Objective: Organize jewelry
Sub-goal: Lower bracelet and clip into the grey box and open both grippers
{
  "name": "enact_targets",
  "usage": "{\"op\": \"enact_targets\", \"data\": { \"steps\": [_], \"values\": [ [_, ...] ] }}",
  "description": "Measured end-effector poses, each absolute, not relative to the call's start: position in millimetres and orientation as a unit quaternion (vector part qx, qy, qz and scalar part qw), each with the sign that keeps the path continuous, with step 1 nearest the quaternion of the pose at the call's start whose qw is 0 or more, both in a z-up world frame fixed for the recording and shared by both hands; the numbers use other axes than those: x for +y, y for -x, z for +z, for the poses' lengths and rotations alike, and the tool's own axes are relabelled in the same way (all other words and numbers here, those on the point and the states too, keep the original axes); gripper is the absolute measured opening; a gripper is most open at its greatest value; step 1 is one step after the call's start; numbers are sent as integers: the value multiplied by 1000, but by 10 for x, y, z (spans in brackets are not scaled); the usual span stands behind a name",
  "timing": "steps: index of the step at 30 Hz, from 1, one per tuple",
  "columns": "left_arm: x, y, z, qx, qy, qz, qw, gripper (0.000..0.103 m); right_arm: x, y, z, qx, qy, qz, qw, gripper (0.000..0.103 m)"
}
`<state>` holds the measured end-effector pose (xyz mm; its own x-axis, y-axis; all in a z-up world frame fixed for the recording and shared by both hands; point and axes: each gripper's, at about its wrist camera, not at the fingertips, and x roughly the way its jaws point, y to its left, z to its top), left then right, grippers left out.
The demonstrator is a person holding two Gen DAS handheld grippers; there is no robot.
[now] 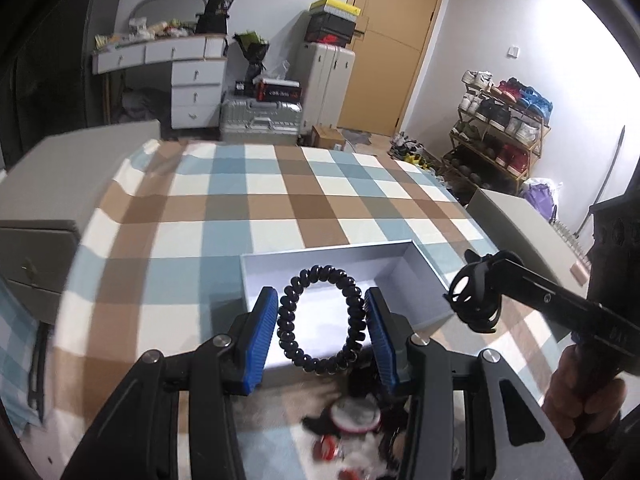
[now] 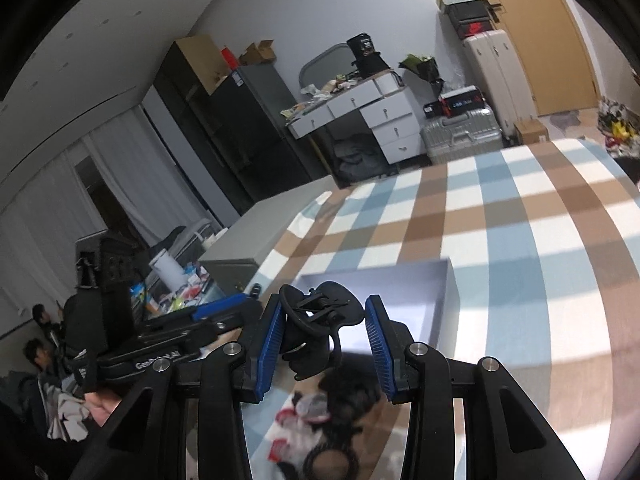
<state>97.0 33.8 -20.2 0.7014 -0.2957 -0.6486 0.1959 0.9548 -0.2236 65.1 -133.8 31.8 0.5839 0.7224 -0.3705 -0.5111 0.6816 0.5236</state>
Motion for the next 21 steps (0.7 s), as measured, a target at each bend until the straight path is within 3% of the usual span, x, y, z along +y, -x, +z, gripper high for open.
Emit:
{"op": "enact_targets", "data": {
  "steps": [9,21],
  "values": [
    [221,-1292,-360,401,75,-152,900,39,-1117,-1362,1,333,-168,353,858,40],
    [209,-1448,-497,430,75,-165,884,39,-1024,-1662,-339,365,-144,340,855,40]
  ]
}}
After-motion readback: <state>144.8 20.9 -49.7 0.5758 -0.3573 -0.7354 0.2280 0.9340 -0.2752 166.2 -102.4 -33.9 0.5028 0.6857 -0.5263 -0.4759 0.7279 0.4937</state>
